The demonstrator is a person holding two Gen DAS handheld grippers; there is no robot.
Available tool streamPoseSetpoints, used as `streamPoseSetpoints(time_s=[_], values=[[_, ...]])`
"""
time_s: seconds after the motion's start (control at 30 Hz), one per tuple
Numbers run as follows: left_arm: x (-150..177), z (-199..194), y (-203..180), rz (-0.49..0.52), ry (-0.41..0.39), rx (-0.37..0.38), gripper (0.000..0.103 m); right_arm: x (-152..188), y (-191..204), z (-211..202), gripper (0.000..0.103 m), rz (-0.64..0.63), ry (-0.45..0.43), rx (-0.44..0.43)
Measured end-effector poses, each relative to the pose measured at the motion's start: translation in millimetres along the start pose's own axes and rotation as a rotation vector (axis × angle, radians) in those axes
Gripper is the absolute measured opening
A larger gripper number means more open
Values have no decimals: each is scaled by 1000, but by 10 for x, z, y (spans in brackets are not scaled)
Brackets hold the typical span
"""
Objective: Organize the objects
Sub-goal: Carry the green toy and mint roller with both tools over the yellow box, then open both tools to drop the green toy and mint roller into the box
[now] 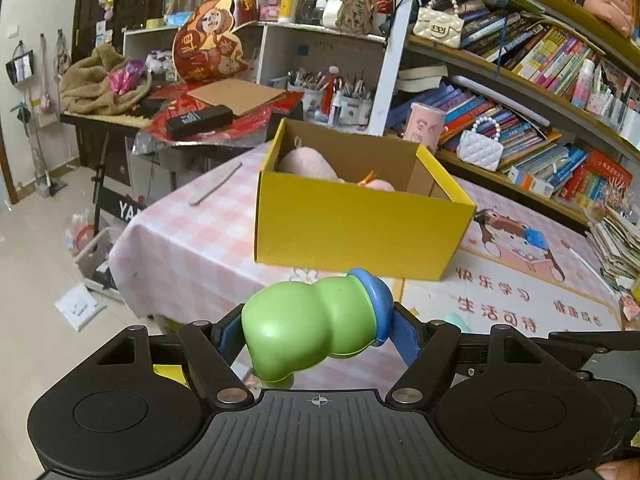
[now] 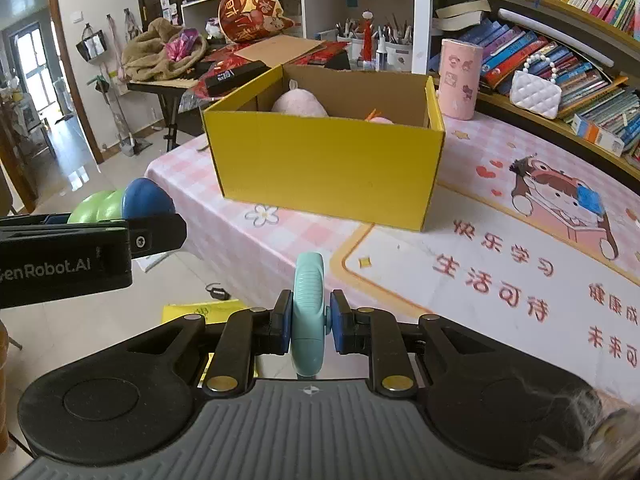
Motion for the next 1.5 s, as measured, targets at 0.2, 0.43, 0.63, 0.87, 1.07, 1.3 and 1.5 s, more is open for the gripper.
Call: streamPoseSetpoints(time_s=[0.2, 0.43, 0.63, 0.87, 1.07, 1.3, 1.5], values=[[-323, 137, 3, -7, -60, -25, 73, -381, -103, 78, 18, -34, -72, -6], [-932, 443, -131, -25, -148, -44, 73, -1155, -395, 123, 18, -76, -207, 14], [-1310, 861, -378, 13, -173, -63, 73, -1585, -769, 519, 18, -108, -192, 50], [-1396, 1528, -660, 97, -92, -69, 73, -1668, -1030, 1197, 19, -133, -60, 41], [-1304, 1816, -703, 127, -18, -98, 74, -1643, -1075, 1523, 19, -173, 10, 20], [-1252, 1910, -712, 135, 12, -111, 77, -1641, -1013, 1563, 19, -240, 42, -18], [-1341, 1714, -694, 111, -42, -86, 83, -1641, -970, 1443, 29, -218, 20, 5]])
Point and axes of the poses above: each gripper's, at about its wrist camera, not at the fingertips, and z roughly the way its jaws point, y to its left, x to its underside, the point moved 7 cm from there along z, roughly the way its jaws point, and after that the axes turned 15 degrees about -x, right-handed, at the moved point
